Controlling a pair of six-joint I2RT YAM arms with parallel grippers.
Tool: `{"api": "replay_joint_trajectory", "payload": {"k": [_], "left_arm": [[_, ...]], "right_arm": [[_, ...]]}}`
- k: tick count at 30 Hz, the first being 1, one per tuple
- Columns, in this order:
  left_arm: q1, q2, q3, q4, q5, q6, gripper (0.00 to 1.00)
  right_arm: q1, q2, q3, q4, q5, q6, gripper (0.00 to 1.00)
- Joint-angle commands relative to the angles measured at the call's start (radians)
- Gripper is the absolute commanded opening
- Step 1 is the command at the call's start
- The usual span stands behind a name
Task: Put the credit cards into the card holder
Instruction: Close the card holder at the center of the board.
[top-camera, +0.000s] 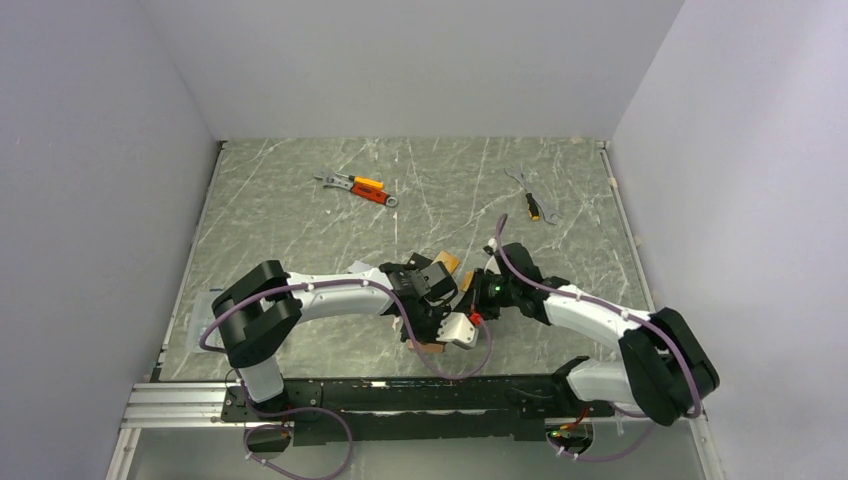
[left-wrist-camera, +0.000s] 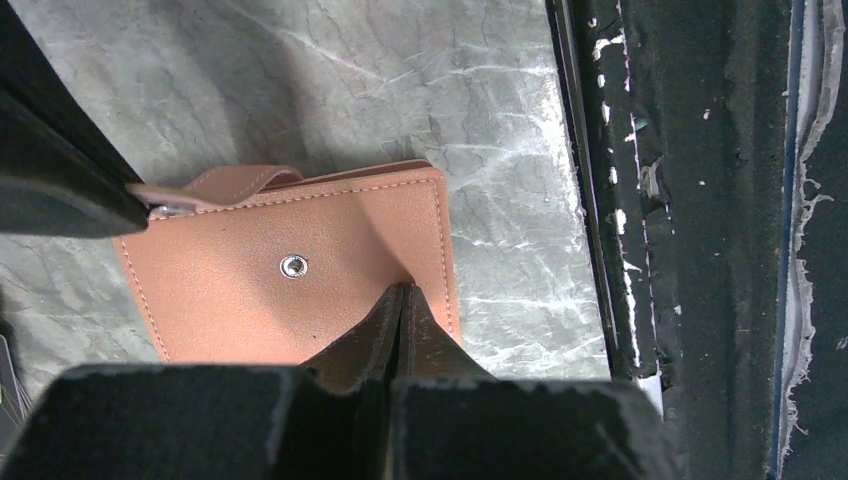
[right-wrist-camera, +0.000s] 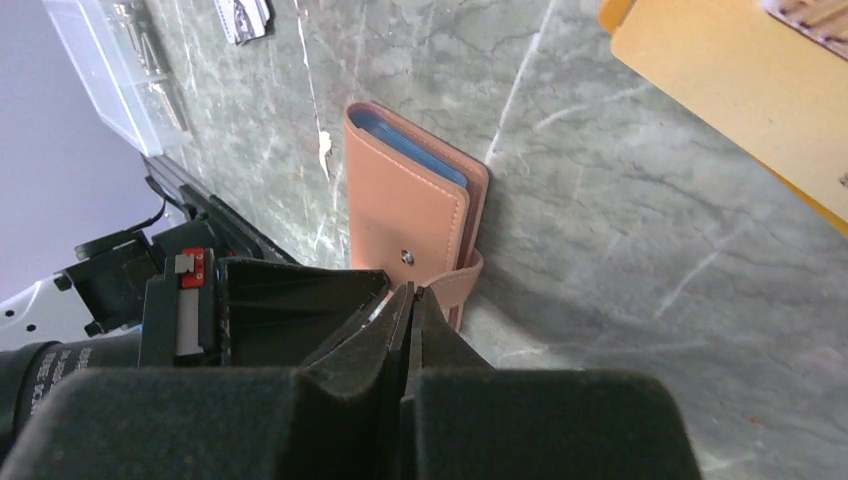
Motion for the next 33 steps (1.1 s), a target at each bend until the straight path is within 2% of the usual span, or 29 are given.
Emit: {"api": "replay_joint_trajectory", "payload": {"k": [1,11,17,21,23,24,27,33], "left_arm": [[0.006,0.017,-0.043,0.079,-0.075,0.027,0.00],[0.016,0.010,-0.038,0.091,-0.048,0.025,0.00],[0.044,-0.022,-0.024,0.069,-0.004,0.015,0.01],[0.087,-0.084,-0.013,0.049,0.032,0.011,0.08],[0.112,-0.120,-0.013,0.041,0.036,0.022,0.16],[0.124,-0.139,-0.018,0.036,0.041,0.032,0.23],[0.153,-0.200,-0.044,0.040,0.069,0.072,0.33],[0.144,-0.281,-0.195,0.127,0.128,0.250,0.34]], "right_arm": [[0.002,0.066,0.052,0.074,-0.068,0.011,0.00],[0.056,0.189,0.140,0.047,-0.068,-0.012,0.00],[0.079,0.259,0.212,-0.040,-0.033,-0.055,0.00],[0.080,0.296,0.231,-0.082,-0.017,-0.089,0.00],[0.080,0.307,0.243,-0.113,-0.006,-0.109,0.00],[0.080,0.309,0.248,-0.134,0.000,-0.120,0.00],[0.079,0.311,0.264,-0.175,0.016,-0.143,0.00],[0.079,0.340,0.336,-0.252,0.026,-0.187,0.00]]}}
